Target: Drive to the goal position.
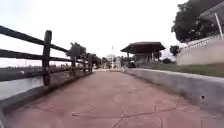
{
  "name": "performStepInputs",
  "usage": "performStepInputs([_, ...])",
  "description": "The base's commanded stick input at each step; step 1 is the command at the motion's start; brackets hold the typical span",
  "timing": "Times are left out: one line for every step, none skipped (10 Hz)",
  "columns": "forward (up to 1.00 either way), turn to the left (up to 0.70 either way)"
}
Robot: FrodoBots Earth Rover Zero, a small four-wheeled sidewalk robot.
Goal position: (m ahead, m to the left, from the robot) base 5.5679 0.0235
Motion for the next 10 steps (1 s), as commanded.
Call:
performStepInputs([1.0,0.0])
performStepInputs([1.0,0.0])
performStepInputs([1.0,0.0])
performStepInputs([1.0,0.0])
performStepInputs([1.0,0.0])
performStepInputs([1.0,0.0])
performStepInputs([1.0,0.0])
performStepInputs([1.0,0.0])
performStepInputs([1.0,0.0])
performStepInputs([1.0,0.0])
